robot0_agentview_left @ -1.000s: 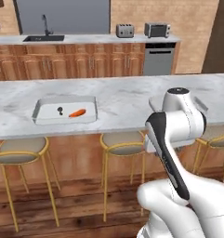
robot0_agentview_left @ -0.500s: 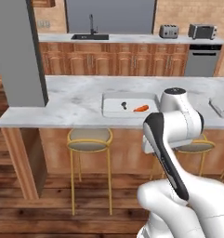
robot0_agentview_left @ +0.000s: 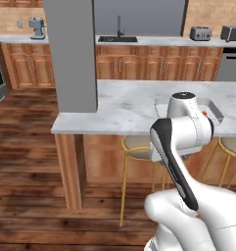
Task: Place the cold items (carrot and mushroom) from the fridge in one tupperware on the dining counter. Place the warm items (kebab skewer and hot dog) in the stove area in another tupperware.
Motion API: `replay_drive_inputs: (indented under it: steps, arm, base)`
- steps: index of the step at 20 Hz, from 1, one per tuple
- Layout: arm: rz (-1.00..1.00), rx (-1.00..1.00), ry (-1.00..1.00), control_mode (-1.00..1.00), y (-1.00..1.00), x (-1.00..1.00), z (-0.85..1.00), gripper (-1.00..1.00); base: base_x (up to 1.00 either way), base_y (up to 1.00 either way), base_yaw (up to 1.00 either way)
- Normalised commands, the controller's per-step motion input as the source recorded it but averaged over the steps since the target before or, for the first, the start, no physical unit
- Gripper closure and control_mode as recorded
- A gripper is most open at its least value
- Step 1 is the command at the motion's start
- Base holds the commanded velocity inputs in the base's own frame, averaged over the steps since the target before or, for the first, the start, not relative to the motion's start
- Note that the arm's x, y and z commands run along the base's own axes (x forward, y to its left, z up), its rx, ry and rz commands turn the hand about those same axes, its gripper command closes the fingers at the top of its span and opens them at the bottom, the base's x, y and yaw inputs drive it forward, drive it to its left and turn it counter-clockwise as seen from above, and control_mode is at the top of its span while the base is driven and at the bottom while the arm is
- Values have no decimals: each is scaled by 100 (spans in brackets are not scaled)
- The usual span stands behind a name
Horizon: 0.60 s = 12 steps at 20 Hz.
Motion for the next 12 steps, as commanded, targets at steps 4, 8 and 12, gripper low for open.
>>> replay_drive_inputs:
  steps: [4,8,12]
  arm:
    - [0,0,0,100,0,0,0,-100]
    - [0,0,0,100,0,0,0,-100]
    - [0,0,0,100,0,0,0,-100]
  base:
    - [0,100,0]
    - [0,100,0]
    - [14,100,0]
